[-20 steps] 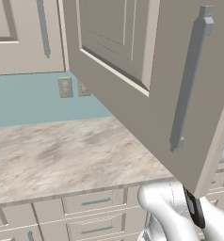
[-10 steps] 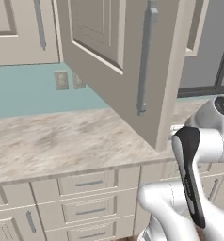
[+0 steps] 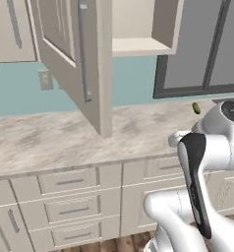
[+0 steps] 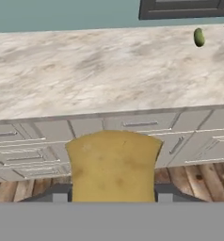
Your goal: Open the cabinet. Pick the sponge and place it next to the sink. Then close the cabinet.
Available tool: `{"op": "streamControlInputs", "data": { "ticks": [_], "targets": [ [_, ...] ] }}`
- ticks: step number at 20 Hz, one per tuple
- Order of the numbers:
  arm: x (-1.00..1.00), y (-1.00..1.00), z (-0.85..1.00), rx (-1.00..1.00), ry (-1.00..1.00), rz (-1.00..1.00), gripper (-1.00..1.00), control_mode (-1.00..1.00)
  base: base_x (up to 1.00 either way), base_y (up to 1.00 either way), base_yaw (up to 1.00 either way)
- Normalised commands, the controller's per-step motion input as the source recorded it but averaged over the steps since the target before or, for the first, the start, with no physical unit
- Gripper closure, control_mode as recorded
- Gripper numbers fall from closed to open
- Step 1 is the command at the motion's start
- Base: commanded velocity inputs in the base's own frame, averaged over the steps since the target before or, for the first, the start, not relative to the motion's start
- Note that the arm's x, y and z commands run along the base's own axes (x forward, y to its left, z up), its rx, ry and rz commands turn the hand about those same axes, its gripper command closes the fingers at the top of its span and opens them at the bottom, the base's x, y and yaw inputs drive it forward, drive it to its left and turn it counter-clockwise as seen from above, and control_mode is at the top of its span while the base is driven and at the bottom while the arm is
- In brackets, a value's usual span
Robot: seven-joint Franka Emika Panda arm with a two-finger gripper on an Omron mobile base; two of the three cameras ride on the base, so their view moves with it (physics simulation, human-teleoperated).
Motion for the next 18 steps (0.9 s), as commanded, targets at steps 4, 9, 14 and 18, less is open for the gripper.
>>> {"op": "streamControlInputs", "data": {
  "ticks": [4,9,14,18],
  "targets": [
    [0.00,0.00,0.00,0.00,0.00,0.00,1.00,1.00,0.32,-1.00,0.00],
    [0.00,0.00,0.00,0.00,0.00,0.00,1.00,1.00,0.35,-1.00,0.00],
    [0.00,0.00,0.00,0.00,0.00,0.00,1.00,1.00,0.54,-0.99,0.00],
    [0.00,0.00,0.00,0.00,0.00,0.00,1.00,1.00,0.60,-0.28,0.00]
  ]
}}
